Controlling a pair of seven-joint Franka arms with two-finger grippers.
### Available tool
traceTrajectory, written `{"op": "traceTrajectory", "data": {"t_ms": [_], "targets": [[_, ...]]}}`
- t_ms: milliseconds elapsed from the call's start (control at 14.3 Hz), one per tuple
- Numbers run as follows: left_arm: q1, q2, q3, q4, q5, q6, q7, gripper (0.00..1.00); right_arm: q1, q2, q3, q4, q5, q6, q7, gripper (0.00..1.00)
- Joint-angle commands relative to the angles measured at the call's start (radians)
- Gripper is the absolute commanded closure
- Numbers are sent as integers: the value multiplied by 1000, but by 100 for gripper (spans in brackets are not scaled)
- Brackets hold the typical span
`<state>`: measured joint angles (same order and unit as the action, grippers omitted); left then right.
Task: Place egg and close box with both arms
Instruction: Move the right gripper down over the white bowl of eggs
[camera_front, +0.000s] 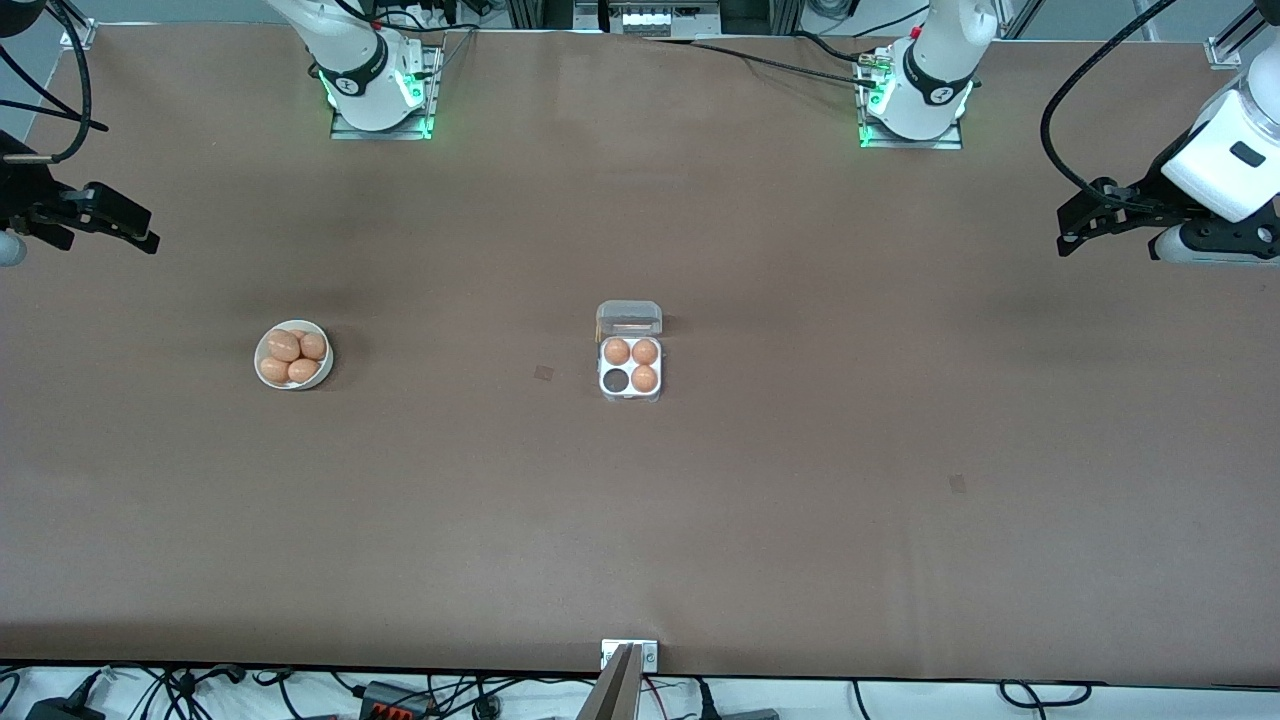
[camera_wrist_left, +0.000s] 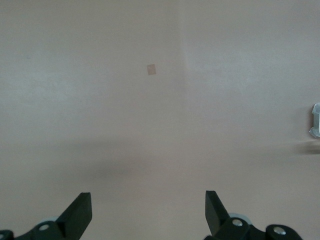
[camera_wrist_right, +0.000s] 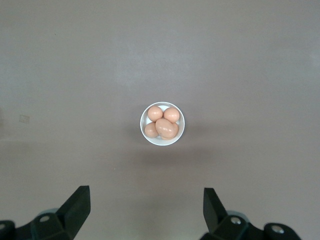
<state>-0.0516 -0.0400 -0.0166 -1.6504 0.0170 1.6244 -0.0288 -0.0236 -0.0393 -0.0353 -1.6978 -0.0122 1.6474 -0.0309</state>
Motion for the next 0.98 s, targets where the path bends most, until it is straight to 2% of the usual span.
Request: {"op": "traceTrajectory", "data": {"t_ms": [0,419,699,908], "targets": [[3,14,0,26,6,-9,13,0,1,-17,2,-3,-9,-14,0,0],[1,14,0,26,6,-12,1,0,2,12,8,-3,-6,-17,6,0],[-10,21,-2,23,0,-40,3,0,5,103,8,0,-5,-6,14,0],[-37,141,-16,62,6,-180,1,0,-2,212,8,1,-11,8,0,0]]}}
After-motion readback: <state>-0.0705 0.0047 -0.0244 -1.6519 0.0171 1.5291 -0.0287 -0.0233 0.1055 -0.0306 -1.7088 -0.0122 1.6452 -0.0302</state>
